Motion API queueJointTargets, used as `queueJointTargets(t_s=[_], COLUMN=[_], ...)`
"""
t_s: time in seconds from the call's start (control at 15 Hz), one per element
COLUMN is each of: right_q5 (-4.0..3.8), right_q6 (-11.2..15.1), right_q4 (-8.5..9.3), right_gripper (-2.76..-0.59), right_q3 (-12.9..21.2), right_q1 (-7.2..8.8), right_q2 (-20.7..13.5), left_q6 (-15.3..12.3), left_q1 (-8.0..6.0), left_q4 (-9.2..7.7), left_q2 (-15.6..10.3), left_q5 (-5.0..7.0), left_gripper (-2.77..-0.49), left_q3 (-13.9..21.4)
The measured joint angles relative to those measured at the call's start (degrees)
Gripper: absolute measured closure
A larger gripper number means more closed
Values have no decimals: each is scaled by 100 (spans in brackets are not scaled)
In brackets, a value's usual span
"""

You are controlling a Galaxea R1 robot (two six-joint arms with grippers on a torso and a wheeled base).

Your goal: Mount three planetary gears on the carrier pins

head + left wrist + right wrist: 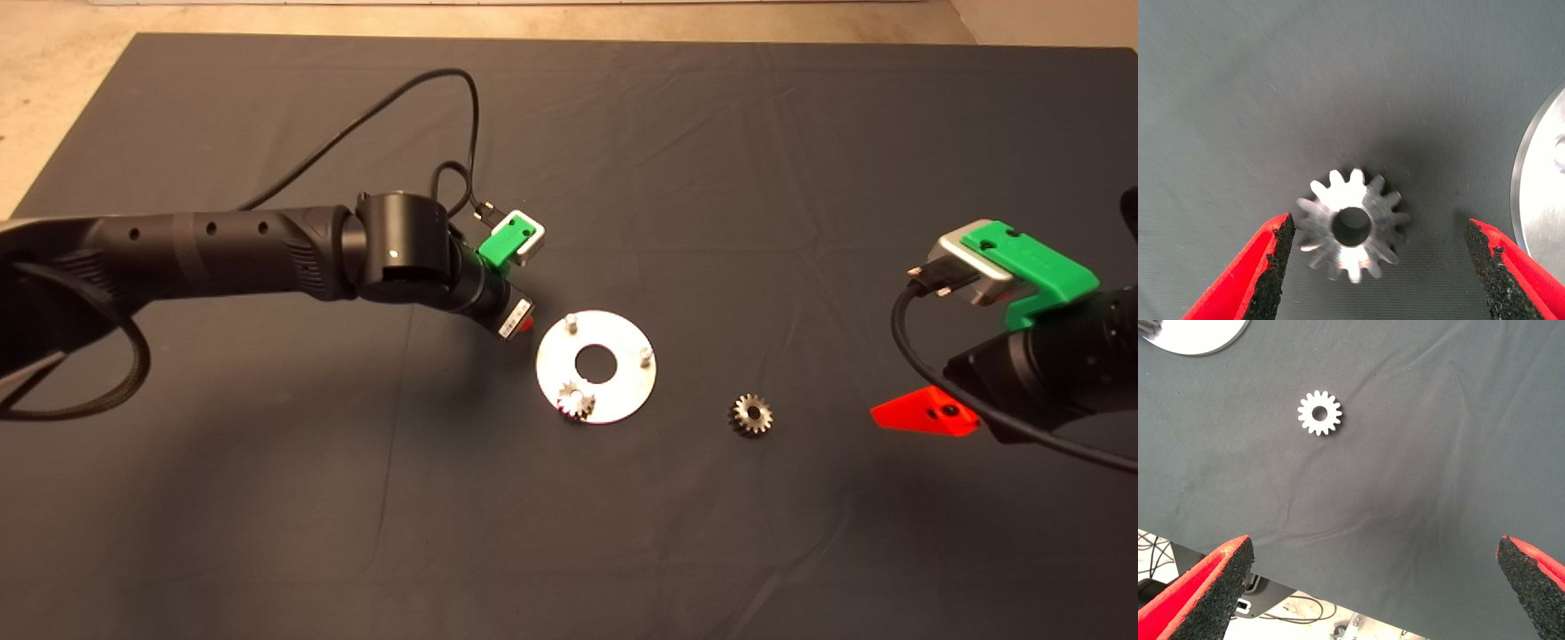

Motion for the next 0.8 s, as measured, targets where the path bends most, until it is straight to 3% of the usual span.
queueJointTargets(t_s=[0.4, 0.8], right_q5=[0, 0], right_q6=[0, 2], right_q4=[2, 4], right_gripper=[-273, -273], right_q3=[0, 2], right_q1=[2, 2], right_q2=[0, 0], left_q6=[0, 17], left_q1=[13, 13], left_q4=[12, 26], left_q2=[-22, -26], left_q5=[-24, -22], left_gripper=[-166, -138], left_q3=[-6, -30])
